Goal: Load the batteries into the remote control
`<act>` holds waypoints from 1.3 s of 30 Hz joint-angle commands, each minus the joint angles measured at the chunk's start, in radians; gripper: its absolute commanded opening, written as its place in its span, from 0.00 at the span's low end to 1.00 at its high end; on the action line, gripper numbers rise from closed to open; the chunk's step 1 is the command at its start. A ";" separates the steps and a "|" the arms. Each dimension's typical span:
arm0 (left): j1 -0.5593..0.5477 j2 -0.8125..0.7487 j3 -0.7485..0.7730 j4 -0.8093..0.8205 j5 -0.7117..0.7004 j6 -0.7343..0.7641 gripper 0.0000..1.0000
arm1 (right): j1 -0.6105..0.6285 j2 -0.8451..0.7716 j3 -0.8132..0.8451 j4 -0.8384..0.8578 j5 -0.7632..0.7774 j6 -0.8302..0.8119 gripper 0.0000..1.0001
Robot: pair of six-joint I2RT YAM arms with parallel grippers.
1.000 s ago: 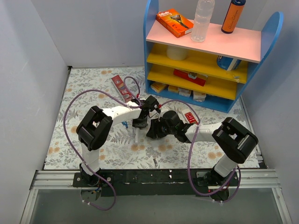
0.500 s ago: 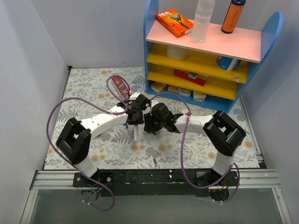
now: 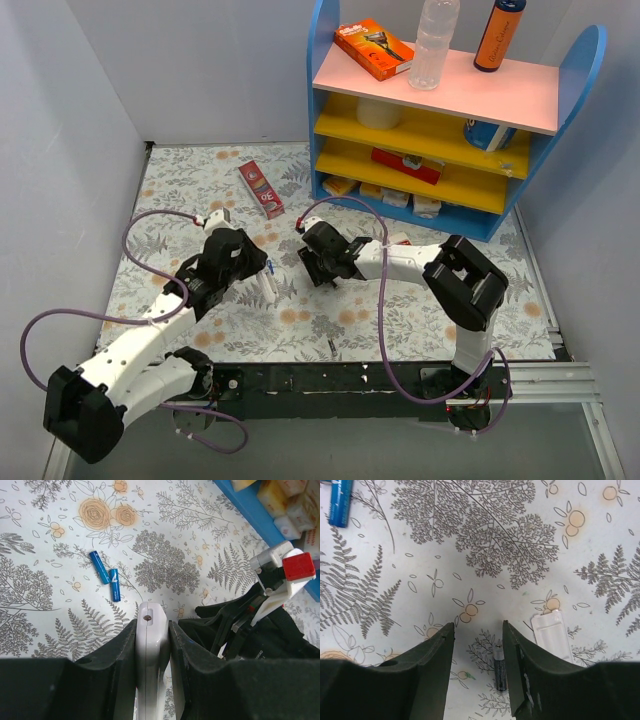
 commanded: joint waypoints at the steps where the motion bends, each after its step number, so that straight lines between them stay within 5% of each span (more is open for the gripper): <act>1: 0.025 -0.074 -0.075 0.138 0.112 -0.019 0.00 | -0.003 0.053 -0.023 -0.241 0.069 -0.024 0.51; 17: 0.035 -0.304 -0.341 0.449 0.296 -0.065 0.00 | -0.003 0.049 0.034 -0.327 0.064 -0.060 0.46; 20: 0.034 -0.338 -0.395 0.515 0.326 -0.080 0.00 | -0.003 0.055 0.032 -0.319 0.058 -0.063 0.40; 27: 0.035 -0.383 -0.469 0.624 0.366 -0.104 0.00 | 0.001 0.040 0.038 -0.299 0.057 -0.081 0.04; 39: 0.038 -0.440 -0.635 0.934 0.319 -0.212 0.00 | 0.030 -0.379 -0.157 0.081 0.048 -0.064 0.01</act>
